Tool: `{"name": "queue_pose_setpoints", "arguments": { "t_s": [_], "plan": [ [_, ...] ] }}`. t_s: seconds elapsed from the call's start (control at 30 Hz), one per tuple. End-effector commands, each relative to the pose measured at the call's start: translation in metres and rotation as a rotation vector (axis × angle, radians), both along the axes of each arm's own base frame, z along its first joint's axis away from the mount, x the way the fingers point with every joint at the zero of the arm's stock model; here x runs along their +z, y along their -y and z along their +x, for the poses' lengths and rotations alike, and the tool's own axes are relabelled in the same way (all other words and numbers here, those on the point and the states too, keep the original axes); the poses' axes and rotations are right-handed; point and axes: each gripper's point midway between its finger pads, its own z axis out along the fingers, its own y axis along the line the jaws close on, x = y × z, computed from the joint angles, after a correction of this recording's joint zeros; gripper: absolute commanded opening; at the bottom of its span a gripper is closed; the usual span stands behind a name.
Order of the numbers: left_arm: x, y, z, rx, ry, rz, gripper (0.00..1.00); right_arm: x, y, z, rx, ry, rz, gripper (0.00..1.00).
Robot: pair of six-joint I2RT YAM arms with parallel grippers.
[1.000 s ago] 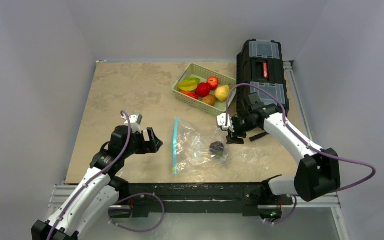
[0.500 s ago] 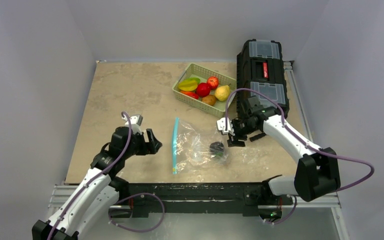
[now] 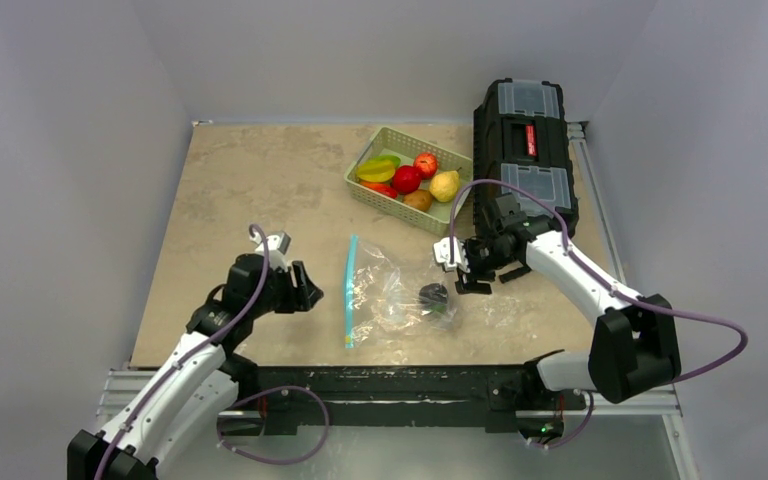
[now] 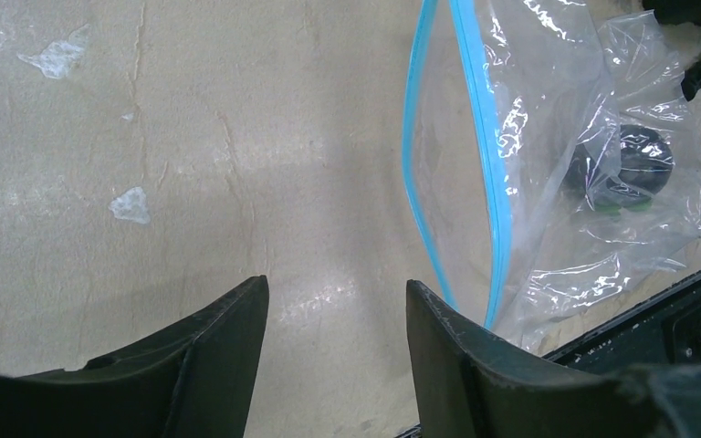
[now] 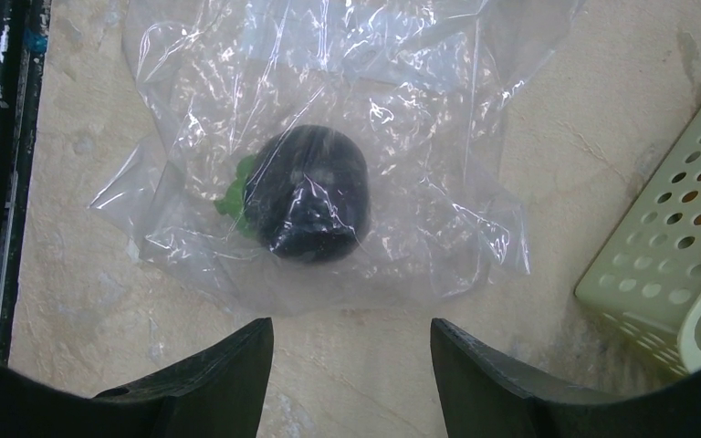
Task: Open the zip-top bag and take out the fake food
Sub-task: Pick up the fake fruit from the zipper food storage bag.
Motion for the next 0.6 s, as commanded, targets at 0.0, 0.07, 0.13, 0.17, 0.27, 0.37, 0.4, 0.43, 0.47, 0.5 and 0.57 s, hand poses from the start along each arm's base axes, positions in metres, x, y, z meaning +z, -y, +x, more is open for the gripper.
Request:
{"name": "queue_pose_setpoints", "arguments": {
  "t_s": [0.0, 0.07, 0.13, 0.17, 0.27, 0.37, 0.4, 0.43, 0.47, 0.5, 0.57],
  "plan": [
    [0.006, 0.009, 0.005, -0.034, 0.032, -0.029, 0.54, -0.004, 0.002, 0.004, 0.01, 0.023, -0.012, 0.63],
    [0.005, 0.01, 0.005, -0.037, 0.027, -0.033, 0.53, -0.006, 0.003, 0.004, 0.008, 0.023, -0.017, 0.63],
    [0.004, 0.011, 0.005, -0.041, 0.023, -0.034, 0.53, -0.008, 0.003, 0.005, 0.004, 0.021, -0.023, 0.63],
    [0.003, 0.012, 0.005, -0.045, 0.021, -0.036, 0.53, -0.009, 0.004, 0.006, 0.001, 0.021, -0.025, 0.63],
    [0.002, 0.014, 0.005, -0.055, 0.014, -0.04, 0.52, -0.011, 0.004, 0.008, -0.011, 0.021, -0.03, 0.63],
    [0.001, 0.018, 0.004, -0.071, 0.008, -0.046, 0.51, -0.012, 0.004, 0.012, -0.029, 0.027, -0.037, 0.63],
    [0.0, 0.019, 0.004, -0.077, 0.005, -0.046, 0.5, -0.012, 0.003, 0.014, -0.035, 0.03, -0.038, 0.63],
    [-0.001, 0.02, 0.005, -0.081, 0.002, -0.047, 0.48, -0.013, 0.003, 0.014, -0.039, 0.03, -0.041, 0.63],
    [-0.001, 0.021, 0.005, -0.085, 0.001, -0.048, 0.47, -0.013, 0.002, 0.015, -0.04, 0.029, -0.043, 0.62],
    [-0.002, 0.023, 0.005, -0.089, -0.003, -0.048, 0.46, -0.014, 0.001, 0.013, -0.034, 0.023, -0.043, 0.62],
    [-0.004, 0.024, 0.005, -0.095, -0.009, -0.048, 0.42, -0.011, -0.004, 0.007, -0.003, 0.011, -0.029, 0.62]
  ]
}}
